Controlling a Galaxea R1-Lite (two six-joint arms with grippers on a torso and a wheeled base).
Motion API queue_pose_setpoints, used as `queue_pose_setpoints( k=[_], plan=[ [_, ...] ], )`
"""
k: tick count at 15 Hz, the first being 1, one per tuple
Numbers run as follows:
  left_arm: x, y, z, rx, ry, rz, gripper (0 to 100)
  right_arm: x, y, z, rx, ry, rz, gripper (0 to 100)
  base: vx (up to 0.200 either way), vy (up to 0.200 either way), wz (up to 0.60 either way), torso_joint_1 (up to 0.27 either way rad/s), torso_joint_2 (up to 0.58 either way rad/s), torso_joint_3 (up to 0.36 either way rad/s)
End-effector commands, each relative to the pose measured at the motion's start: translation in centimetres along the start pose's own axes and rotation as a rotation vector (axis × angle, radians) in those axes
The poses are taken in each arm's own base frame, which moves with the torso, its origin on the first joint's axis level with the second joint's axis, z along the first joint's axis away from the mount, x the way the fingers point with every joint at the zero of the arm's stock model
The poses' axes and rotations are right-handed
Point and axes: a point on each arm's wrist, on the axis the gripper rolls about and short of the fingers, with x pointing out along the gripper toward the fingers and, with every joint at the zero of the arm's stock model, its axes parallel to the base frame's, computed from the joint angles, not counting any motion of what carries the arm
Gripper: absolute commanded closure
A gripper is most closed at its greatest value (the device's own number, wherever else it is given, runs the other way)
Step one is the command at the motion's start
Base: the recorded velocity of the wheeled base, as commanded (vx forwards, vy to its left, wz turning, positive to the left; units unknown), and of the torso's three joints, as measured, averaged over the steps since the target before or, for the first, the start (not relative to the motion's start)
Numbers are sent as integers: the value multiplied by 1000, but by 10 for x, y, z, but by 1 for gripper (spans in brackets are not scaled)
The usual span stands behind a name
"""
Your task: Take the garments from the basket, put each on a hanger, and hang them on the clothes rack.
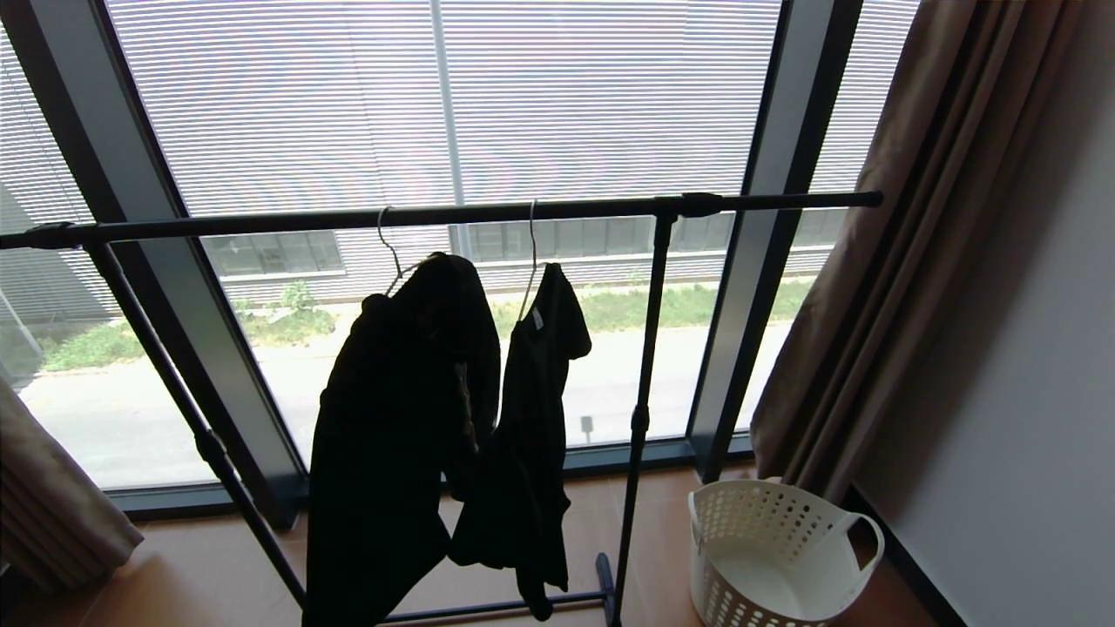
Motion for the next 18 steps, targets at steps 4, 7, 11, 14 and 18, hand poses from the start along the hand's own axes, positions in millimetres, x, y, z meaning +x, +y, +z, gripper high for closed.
queue_pose_setpoints(
  k=[4, 7, 11, 14, 18],
  plan=[
    [0, -1, 0, 61, -2, -51, 0, -6, -2, -27, 7, 6, -187, 0, 0, 0, 0, 0, 0, 0],
    [0, -1, 0, 65, -3, -57, 0, -8, -2, -40, -23, -9, -349, 0, 0, 0, 0, 0, 0, 0],
    [0, -1, 0, 69, -3, -57, 0, -14, -2, -42, -52, -61, -612, 0, 0, 0, 0, 0, 0, 0],
    [0, -2, 0, 67, -4, -76, 0, -13, 1, -43, -44, -84, -514, 0, 0, 0, 0, 0, 0, 0],
    [1, -4, 1, 22, -37, -194, 0, -12, 3, -46, -12, -164, -321, 0, 0, 0, 0, 0, 0, 0]
  ],
)
